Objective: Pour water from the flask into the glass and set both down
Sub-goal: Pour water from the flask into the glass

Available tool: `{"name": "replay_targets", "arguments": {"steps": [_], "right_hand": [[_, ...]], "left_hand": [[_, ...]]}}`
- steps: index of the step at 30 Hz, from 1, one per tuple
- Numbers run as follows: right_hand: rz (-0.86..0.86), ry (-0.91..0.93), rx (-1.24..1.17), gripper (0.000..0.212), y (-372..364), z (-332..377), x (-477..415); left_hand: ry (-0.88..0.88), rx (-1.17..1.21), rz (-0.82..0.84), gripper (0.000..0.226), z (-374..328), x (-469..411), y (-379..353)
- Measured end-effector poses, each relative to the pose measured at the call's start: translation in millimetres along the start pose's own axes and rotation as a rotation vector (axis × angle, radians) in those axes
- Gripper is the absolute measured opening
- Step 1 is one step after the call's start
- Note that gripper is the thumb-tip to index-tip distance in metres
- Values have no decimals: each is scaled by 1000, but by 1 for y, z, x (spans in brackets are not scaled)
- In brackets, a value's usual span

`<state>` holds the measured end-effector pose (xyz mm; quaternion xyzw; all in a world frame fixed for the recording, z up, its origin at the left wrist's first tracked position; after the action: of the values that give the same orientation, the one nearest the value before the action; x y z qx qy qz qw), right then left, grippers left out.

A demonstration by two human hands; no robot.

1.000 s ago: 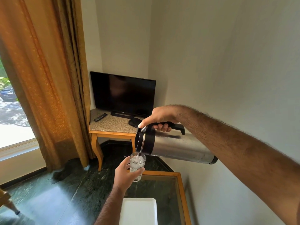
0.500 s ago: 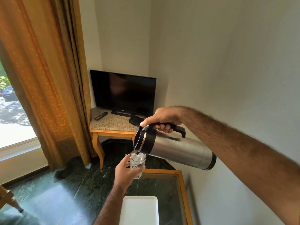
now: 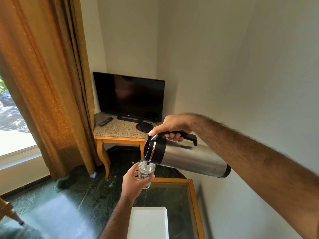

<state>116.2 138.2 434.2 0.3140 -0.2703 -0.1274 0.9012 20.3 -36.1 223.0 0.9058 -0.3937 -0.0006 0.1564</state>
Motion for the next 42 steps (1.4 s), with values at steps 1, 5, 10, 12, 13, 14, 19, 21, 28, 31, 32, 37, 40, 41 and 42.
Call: {"name": "replay_targets", "arguments": {"steps": [1,5,10,12,13,14,19,21,28,31,32,37,40,41,42], "right_hand": [[-2,0,-1,58,0,0,-1],[2,4,-11,59,0,1,-1],[18,3,-16,59,-2,-1,-2],[25,6,-39,58,-2,-4,-1],[35,8,-55,57,-2,-6,1],[48,12,-71,57,-3,-8,2],[56,41,-137,57,-2,-16,5],[48,60,-161,58,-4,-20,7],[-55,91,-327,69,-8,-54,26],[-159,67,-455,83,-16,-74,36],[-216,67,-497,84,-19,-83,38],[-582,177,-719,61,-44,-130,46],[-732,153,-836,52,-70,-158,45],[-773,132,-878,44,-78,-166,44],[-806,109,-922,39,-89,-178,40]], "left_hand": [[2,-1,3,65,0,0,0],[7,1,6,65,1,-1,0],[10,6,7,62,2,1,1],[7,10,7,61,3,1,1],[6,12,5,62,3,1,1],[6,13,2,62,4,0,2],[-3,23,-20,63,7,-8,5],[-9,19,-28,63,5,-10,6],[-9,18,-48,64,8,-12,0],[-6,4,-46,61,13,-11,-5],[0,-7,-47,61,17,-11,-7],[25,-34,-64,68,40,-16,-16],[37,-36,-54,66,57,-20,-26],[46,-28,-48,65,62,-20,-29],[59,-22,-43,64,71,-22,-34]]}}
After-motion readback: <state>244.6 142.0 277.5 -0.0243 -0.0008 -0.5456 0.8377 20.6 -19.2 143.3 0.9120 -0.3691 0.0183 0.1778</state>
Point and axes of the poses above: each hand's wrist, its own x-axis away from the middle knuckle, its own y-axis out of the back of the hand, z = x × y, the point moved 6 cm from there along -x, towards the middle knuckle, and after that the axes turned 10 degrees about y, right-handed, at the moved point
